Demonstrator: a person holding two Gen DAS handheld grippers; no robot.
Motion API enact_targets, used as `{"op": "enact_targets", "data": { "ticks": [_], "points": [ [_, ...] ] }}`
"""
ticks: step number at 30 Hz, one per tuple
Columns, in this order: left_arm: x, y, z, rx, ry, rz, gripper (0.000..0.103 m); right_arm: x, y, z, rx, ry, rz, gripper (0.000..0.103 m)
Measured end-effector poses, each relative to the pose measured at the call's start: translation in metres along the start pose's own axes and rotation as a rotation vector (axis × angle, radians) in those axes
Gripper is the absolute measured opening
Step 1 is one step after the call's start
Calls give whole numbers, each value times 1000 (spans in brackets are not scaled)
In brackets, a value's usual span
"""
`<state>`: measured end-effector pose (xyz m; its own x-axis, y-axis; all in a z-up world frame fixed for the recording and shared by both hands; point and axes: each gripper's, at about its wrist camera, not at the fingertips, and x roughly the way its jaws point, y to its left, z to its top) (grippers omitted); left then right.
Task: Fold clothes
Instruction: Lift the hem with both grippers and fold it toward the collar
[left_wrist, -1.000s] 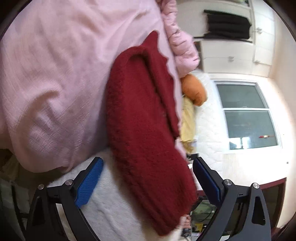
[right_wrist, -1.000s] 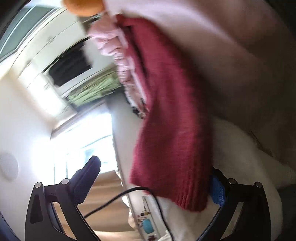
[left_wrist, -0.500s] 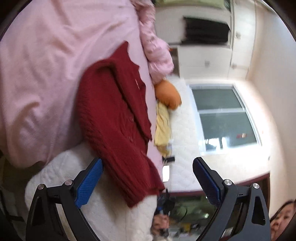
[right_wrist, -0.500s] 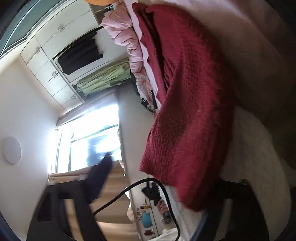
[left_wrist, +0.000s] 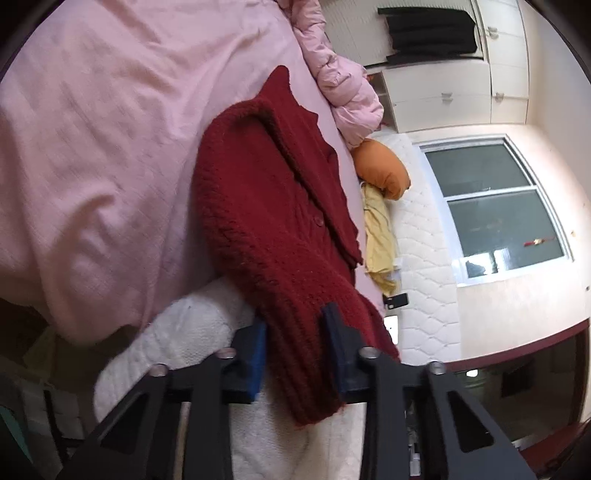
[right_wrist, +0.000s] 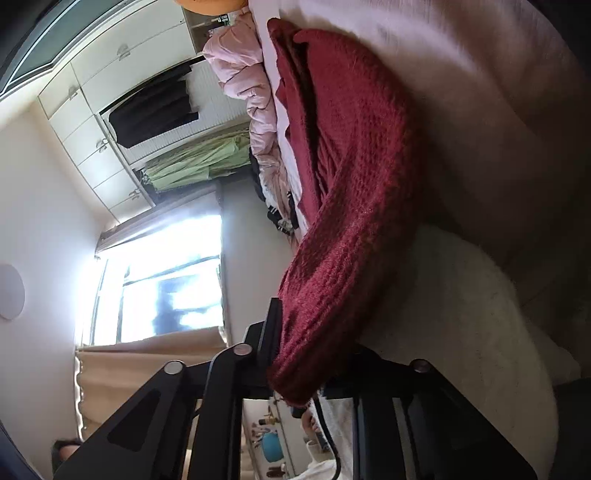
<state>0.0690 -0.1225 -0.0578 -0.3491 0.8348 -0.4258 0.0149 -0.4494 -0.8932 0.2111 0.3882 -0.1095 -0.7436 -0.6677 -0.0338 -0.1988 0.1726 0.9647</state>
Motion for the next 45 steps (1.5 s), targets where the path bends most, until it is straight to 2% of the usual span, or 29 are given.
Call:
{"op": "enact_targets", "data": {
  "ticks": [3,6,10,17,22,29,35,41,45],
  "points": [
    [-1,-2,2,-1,-22,-25,15,-1,7,-1,-47,-12,-49,10],
    [0,-12,7,13,-41,-55,14,-2,24,-1,-119,-30,-105,10],
    [1,-26,17,19,-55,-94,14,3,55,-3,-269,-48,-230,10],
    [6,-61,45,86,-113,-121,13,23,115,-4,-544,-89,-429,9],
    [19,-81,77,127,-149,-101,13,42,147,9,-679,-124,-509,9],
    [49,-92,145,127,-207,-65,13,84,184,49,-822,-199,-633,9],
    [93,-99,225,152,-230,27,13,133,219,94,-965,-234,-738,8],
    [148,-103,305,177,-245,108,13,195,246,166,-1085,-250,-819,8],
    [187,-92,353,161,-254,153,13,233,244,224,-1079,-265,-859,8]
  ]
}}
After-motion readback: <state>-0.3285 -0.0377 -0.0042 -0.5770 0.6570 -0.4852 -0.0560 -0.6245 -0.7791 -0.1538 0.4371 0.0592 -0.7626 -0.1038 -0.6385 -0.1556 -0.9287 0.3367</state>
